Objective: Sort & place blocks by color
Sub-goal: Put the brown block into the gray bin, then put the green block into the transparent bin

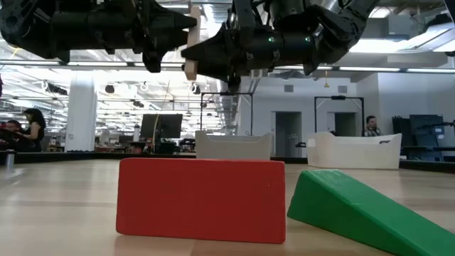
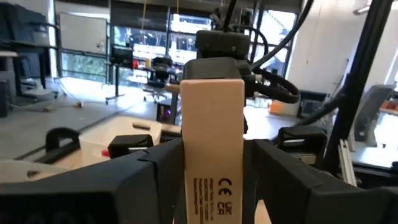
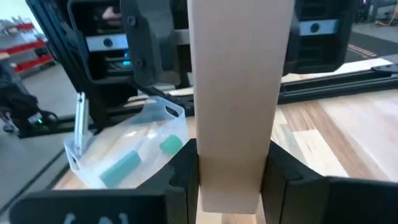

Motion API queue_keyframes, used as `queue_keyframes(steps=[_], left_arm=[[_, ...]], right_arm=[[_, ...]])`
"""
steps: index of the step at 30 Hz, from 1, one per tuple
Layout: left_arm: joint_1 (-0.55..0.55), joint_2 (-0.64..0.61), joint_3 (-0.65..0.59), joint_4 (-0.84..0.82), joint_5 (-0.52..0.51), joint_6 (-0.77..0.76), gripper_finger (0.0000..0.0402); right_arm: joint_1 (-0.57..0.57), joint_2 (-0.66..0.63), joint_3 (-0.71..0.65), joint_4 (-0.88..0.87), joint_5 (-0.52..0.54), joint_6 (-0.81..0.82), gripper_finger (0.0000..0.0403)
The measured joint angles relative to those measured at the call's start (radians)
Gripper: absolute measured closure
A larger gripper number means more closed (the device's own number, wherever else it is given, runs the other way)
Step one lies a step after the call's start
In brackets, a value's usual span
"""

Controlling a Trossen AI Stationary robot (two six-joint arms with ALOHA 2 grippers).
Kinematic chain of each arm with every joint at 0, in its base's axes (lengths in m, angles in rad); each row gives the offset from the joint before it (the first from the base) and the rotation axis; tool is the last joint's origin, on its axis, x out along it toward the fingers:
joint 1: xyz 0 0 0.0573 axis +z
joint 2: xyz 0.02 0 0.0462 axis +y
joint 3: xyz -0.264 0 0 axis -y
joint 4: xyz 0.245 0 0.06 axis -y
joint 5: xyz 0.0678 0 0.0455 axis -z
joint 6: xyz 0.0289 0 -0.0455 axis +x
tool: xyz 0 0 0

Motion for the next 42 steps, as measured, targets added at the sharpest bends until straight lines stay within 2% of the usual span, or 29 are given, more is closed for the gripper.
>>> queue_keyframes(steps=[4,7,9,14,19,23,28,35,42], left_arm=[[0.003,-0.047,-0.001,-0.038,-0.047,0.024,0.0219],[-0.010,-0.100,-0.001,-0.089,-0.042,0.027,0.0209],[-0.007,-0.130,-0.001,-0.148,-0.079,0.041,0.0204],[-0.005,-0.182,-0.002,-0.177,-0.142,0.092,0.0201],[-0.003,-0.194,-0.002,-0.176,-0.202,0.139,0.0200],[0.000,-0.194,-0.002,-0.160,-0.268,0.179,0.0200],[0.006,-0.194,-0.002,-0.128,-0.265,0.202,0.0200],[0.014,-0.194,-0.002,-0.119,-0.265,0.208,0.0200],[0.012,-0.194,-0.002,-0.134,-0.260,0.204,0.0200]], right_arm=[[-0.059,-0.041,0.001,-0.087,0.001,0.011,0.0287],[-0.110,-0.074,0.001,-0.170,0.095,0.038,0.0274],[-0.141,-0.092,-0.001,-0.229,0.170,0.039,0.0264],[-0.184,-0.137,0.001,-0.318,0.131,0.028,0.0273],[-0.262,-0.137,0.000,-0.376,0.182,0.025,0.0278],[-0.304,-0.124,0.000,-0.494,0.264,0.058,0.0251],[-0.358,-0.123,0.000,-0.546,0.271,0.104,0.0209],[-0.371,-0.122,0.000,-0.531,0.263,0.105,0.0157],[-0.278,-0.189,0.000,-0.574,0.207,0.067,0.0151]])
